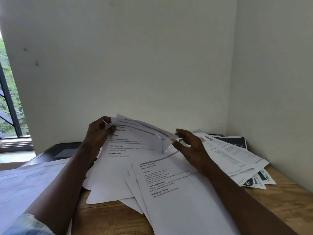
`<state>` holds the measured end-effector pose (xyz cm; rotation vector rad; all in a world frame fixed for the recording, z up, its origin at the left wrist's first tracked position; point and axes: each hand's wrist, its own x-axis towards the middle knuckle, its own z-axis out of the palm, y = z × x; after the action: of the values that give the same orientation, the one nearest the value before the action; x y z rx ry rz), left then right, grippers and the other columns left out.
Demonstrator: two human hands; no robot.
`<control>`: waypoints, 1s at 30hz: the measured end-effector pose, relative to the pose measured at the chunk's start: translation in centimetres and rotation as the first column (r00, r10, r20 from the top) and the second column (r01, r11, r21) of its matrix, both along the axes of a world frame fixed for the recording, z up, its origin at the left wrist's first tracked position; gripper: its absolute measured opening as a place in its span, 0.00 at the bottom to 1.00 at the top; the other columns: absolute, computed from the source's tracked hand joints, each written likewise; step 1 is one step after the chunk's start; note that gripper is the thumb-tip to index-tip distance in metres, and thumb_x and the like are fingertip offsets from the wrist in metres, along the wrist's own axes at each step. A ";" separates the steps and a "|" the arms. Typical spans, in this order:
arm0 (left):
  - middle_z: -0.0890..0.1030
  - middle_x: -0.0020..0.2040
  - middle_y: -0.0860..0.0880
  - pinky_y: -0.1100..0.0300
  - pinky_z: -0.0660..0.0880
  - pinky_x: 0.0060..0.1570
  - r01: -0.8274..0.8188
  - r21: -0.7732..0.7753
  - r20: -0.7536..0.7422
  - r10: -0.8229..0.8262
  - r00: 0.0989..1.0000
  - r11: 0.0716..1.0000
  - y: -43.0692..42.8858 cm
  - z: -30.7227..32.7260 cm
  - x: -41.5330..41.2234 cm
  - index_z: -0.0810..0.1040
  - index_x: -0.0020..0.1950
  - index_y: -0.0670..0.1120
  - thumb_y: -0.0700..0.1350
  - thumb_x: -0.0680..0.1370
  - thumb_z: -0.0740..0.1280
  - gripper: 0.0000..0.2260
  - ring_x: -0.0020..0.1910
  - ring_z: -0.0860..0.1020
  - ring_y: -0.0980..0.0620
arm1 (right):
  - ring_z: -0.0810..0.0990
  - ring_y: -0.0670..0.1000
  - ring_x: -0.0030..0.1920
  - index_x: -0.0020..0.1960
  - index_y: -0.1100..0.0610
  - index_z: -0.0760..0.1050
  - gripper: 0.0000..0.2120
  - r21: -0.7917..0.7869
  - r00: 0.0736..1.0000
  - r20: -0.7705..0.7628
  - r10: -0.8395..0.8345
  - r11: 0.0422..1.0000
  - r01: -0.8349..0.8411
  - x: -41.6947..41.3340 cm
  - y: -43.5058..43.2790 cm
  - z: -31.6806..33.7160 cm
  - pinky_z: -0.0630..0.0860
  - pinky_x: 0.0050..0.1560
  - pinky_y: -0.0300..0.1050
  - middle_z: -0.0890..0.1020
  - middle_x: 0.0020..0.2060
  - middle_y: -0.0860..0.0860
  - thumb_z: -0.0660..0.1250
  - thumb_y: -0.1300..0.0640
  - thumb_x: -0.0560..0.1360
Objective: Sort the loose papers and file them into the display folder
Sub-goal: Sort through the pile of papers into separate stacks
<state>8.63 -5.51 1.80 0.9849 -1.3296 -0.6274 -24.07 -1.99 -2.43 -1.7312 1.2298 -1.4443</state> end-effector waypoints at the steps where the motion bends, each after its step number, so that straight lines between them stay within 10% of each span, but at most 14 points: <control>1: 0.85 0.37 0.53 0.61 0.78 0.36 -0.011 0.001 0.001 0.011 1.000 1.000 -0.1 0.0 -0.2 0.81 0.41 0.49 0.28 0.78 0.68 0.17 0.35 0.81 0.54 | 0.81 0.44 0.59 0.63 0.46 0.81 0.17 -0.017 1.000 0.014 0.026 1.000 -0.026 0.3 -0.2 0.0 0.75 0.66 0.46 0.84 0.55 0.44 0.76 0.49 0.76; 11: 0.87 0.43 0.52 0.61 0.82 0.41 -0.009 0.007 -0.049 0.010 0.999 1.000 0.1 -0.2 -1.2 0.82 0.58 0.44 0.31 0.78 0.71 0.12 0.41 0.84 0.55 | 0.82 0.43 0.39 0.40 0.50 0.85 0.08 0.015 0.971 0.238 0.009 1.000 -0.013 1.2 -0.7 0.1 0.75 0.49 0.41 0.86 0.35 0.47 0.76 0.62 0.74; 21: 0.88 0.50 0.48 0.54 0.82 0.49 -0.005 0.029 -0.046 0.007 0.999 1.000 0.0 -0.7 -1.2 0.83 0.57 0.46 0.35 0.76 0.75 0.12 0.46 0.85 0.50 | 0.79 0.44 0.36 0.58 0.51 0.81 0.14 0.064 0.933 0.359 -0.005 0.998 -0.019 0.5 -1.2 -0.1 0.72 0.40 0.31 0.86 0.37 0.51 0.75 0.64 0.75; 25: 0.88 0.47 0.50 0.61 0.82 0.43 -0.023 0.019 -0.024 0.024 0.999 1.000 -0.1 -0.8 -1.0 0.83 0.57 0.44 0.34 0.76 0.74 0.11 0.43 0.85 0.53 | 0.82 0.47 0.45 0.54 0.48 0.81 0.12 0.068 0.975 0.064 -0.214 0.975 0.210 -0.2 -2.0 0.0 0.77 0.50 0.43 0.87 0.41 0.45 0.70 0.61 0.75; 30: 0.88 0.42 0.54 0.65 0.80 0.38 -0.041 0.006 0.022 0.041 0.999 0.999 -0.1 -1.0 -1.2 0.82 0.57 0.42 0.33 0.78 0.72 0.10 0.40 0.85 0.57 | 0.75 0.55 0.68 0.68 0.51 0.73 0.27 0.151 0.741 -0.619 -0.258 0.887 0.435 -2.1 -1.2 0.6 0.70 0.64 0.49 0.78 0.65 0.51 0.67 0.36 0.76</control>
<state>7.41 -5.59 0.77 1.0244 -1.3245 -0.5919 -26.21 -3.17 -1.81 -1.8615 2.0834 -0.8397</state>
